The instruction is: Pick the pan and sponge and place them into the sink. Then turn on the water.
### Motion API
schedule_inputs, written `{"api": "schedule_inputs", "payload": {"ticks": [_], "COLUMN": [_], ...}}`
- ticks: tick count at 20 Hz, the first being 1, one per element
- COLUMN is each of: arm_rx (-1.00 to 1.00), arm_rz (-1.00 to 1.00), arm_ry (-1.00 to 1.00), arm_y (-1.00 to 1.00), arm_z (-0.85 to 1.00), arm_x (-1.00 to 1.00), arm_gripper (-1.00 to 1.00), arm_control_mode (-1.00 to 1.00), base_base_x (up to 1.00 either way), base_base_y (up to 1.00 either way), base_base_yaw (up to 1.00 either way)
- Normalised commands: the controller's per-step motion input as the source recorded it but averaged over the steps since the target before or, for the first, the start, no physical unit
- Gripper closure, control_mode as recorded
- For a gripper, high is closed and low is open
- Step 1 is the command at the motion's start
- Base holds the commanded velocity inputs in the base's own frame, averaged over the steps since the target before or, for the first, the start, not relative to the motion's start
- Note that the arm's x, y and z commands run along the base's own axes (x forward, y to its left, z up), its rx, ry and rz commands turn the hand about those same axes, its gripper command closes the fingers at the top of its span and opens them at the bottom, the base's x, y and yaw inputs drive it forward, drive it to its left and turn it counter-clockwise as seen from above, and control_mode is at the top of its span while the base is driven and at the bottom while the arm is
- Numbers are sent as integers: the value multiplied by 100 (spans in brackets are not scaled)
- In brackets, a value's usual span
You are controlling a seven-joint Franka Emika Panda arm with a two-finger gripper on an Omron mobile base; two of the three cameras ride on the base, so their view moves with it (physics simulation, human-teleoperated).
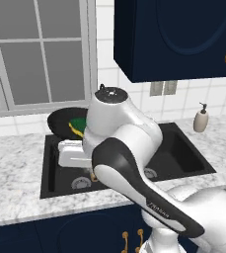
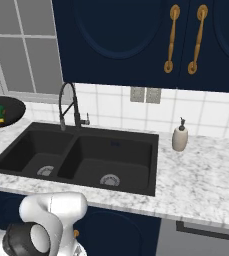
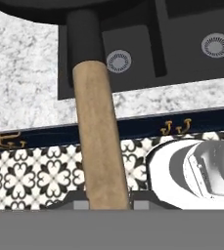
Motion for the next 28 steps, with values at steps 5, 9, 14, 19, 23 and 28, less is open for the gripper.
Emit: {"api": "schedule_inputs", "payload": {"ticks": [5,9,14,19,23,28], "arm_rx": [0,0,0,0,0,0], "arm_rz": [0,0,0,0,0,1], "arm_ry": [12,5,0,0,0,0], "arm_y": [-100,-100,-100,-100,-100,-100], "arm_z": [50,31,12,9,19,19], "arm_x": [-2,-29,-44,-57,-20,10], "arm_gripper": [100,100,100,100,100,100], "arm_control_mode": [-100,-100,-100,-100,-100,-100], "base_base_x": [0,0,0,0,0,0], "base_base_y": [0,0,0,0,0,0], "base_base_yaw": [0,0,0,0,0,0]}}
